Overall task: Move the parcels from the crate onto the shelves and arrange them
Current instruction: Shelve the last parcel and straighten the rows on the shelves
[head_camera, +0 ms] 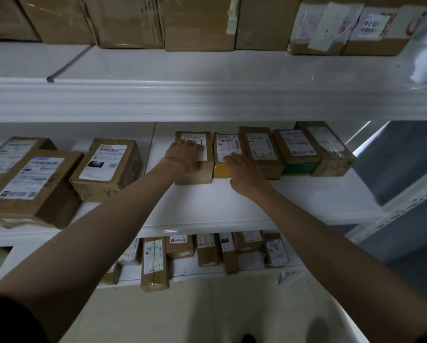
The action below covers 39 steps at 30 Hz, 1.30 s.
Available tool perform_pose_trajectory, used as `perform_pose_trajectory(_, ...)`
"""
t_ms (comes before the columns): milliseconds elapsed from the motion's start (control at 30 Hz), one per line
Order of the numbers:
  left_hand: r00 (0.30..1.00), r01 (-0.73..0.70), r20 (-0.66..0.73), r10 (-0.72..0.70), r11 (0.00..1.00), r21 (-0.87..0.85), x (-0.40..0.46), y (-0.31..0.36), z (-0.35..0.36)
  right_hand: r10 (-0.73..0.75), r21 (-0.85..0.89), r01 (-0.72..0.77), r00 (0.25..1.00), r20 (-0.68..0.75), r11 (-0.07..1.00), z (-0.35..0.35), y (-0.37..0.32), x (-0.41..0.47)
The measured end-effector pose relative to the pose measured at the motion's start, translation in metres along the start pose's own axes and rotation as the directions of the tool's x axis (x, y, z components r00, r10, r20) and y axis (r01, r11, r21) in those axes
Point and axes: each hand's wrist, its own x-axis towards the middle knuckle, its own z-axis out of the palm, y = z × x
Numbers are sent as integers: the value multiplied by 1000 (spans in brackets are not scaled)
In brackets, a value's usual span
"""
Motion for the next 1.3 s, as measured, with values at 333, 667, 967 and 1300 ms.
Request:
perform_pose_trajectory(333, 999, 8, -50, -10, 999, -51, -37, -31, -6, 41, 34, -39, 996, -81, 999, -12, -32, -12)
perform_pose_trajectory(667, 980, 188, 52, -190, 981, 54, -133, -114, -23, -113, -65, 108, 990, -82, 992, -24, -141, -18)
perform_pose_trajectory(967, 960, 246, 148, -239, 969, -32, -150, -140, 18, -57, 12, 56, 997, 51, 998, -7, -147, -10)
perform_pose_trajectory(1300, 980, 148, 137, -146, 989, -4, -91, -102, 15, -88, 1, 88, 996, 1, 996, 4, -115, 2)
